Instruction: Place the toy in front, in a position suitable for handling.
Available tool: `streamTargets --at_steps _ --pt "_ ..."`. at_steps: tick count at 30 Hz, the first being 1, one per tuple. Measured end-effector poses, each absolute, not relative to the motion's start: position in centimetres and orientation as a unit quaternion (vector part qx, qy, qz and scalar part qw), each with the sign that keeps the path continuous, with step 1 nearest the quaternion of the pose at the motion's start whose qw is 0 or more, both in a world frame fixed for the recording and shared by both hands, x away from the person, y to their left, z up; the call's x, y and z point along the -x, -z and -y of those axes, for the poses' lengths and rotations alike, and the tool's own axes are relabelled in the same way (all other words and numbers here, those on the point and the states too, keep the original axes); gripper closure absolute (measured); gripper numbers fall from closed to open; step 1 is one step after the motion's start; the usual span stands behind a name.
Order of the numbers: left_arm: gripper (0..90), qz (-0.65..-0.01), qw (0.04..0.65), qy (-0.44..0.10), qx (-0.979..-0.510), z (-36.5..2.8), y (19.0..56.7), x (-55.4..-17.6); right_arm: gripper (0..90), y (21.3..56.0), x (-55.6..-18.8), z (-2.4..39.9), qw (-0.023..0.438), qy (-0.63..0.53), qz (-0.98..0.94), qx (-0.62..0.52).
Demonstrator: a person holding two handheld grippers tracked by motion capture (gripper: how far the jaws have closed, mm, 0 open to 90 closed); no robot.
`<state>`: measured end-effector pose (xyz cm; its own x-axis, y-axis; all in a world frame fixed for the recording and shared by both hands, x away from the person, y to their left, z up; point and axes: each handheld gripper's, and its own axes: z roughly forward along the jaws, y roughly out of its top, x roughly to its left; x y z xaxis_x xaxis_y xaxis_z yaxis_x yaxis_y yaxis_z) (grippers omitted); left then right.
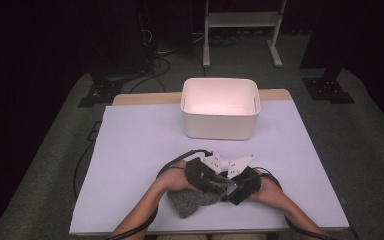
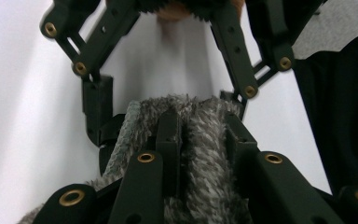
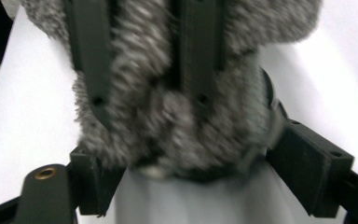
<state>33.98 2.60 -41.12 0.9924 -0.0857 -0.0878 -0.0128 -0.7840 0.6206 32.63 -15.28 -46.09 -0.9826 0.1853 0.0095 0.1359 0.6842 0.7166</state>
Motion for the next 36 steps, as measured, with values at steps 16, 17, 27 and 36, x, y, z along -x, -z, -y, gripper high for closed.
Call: streamTargets --at_steps 16,17,27,36 --pt "72.2 -0.049 0.317 0.030 -0.947 -10.1 40.4 -34.6 24.2 46.1 -32.0 15.3 0.034 -0.392 -0.916 -0.084" --pt "72.3 -0.049 0.319 0.029 -0.946 -10.2 40.5 -34.5 24.2 46.1 -32.0 15.4 0.033 -0.395 -0.914 -0.083" --pt "72.6 -0.043 0.316 0.034 -0.947 -9.5 40.5 -34.4 18.6 45.7 -32.6 13.7 0.013 -0.399 -0.913 -0.083" --pt "72.5 -0.040 0.319 0.039 -0.946 -9.7 40.6 -34.6 20.4 46.2 -32.9 11.0 0.011 -0.394 -0.917 -0.068"
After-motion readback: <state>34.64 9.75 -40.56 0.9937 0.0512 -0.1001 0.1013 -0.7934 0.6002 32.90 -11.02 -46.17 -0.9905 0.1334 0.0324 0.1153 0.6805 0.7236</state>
